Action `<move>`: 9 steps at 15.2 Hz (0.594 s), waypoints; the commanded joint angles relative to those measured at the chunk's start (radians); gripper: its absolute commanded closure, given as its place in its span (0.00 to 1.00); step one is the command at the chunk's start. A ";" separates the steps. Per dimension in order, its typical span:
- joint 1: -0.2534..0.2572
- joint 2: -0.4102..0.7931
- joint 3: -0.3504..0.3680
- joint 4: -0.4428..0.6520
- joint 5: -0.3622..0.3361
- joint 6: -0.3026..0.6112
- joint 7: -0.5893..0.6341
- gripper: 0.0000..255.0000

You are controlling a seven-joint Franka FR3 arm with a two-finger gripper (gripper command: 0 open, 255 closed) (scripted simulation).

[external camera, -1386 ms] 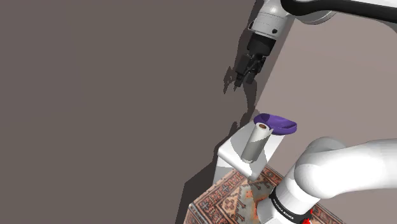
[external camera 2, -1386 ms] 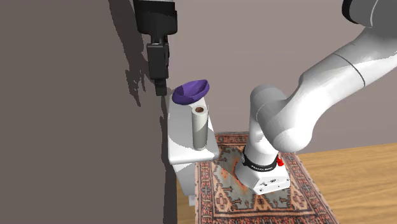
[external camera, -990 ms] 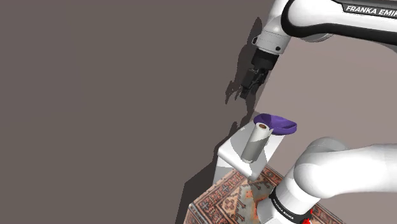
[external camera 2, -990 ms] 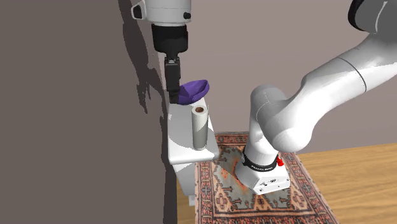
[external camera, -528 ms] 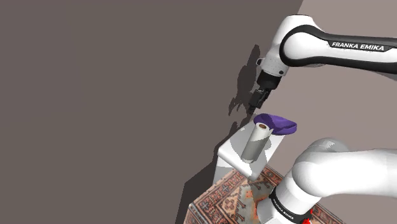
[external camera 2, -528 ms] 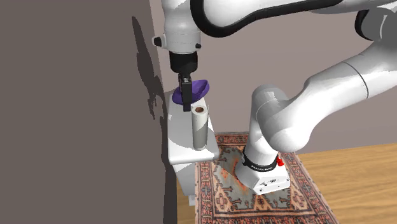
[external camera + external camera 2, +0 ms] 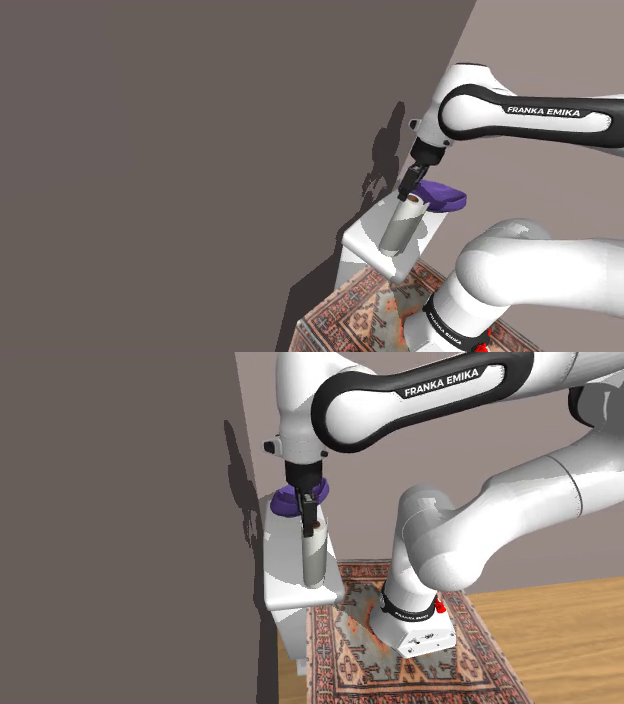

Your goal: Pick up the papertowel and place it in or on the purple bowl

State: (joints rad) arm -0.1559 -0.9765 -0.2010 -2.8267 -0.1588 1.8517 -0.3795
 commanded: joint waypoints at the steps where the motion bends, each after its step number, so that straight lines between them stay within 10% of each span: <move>1: -0.003 0.006 -0.006 -0.025 -0.007 0.032 -0.002 0.00; 9: -0.009 0.023 -0.017 -0.080 -0.019 0.102 -0.002 0.00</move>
State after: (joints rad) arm -0.1650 -0.9545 -0.2185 -2.9061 -0.1778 1.9526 -0.3813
